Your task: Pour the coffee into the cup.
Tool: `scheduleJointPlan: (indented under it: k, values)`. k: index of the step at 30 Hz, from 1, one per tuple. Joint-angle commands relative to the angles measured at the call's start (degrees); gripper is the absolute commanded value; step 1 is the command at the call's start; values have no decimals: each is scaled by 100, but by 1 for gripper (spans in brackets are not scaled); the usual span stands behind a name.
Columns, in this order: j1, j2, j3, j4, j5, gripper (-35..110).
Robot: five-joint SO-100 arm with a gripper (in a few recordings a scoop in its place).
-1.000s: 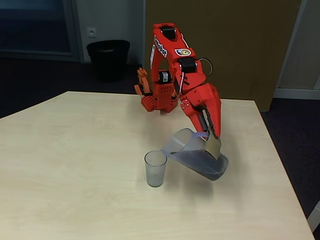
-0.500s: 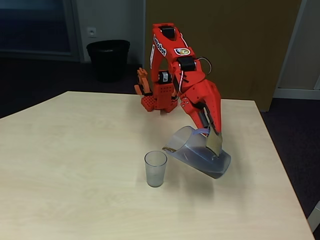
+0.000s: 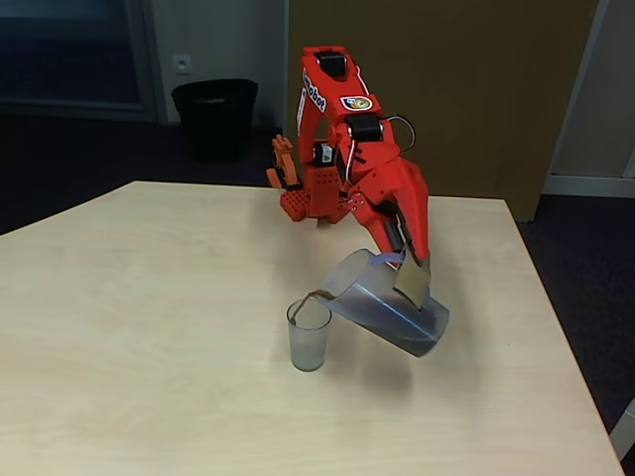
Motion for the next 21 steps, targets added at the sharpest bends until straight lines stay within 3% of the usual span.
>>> scheduleJointPlan:
  k: [1,21]
  values:
    - [-9,369,18,-114,246,0]
    - [26,264,9,-448,747,0]
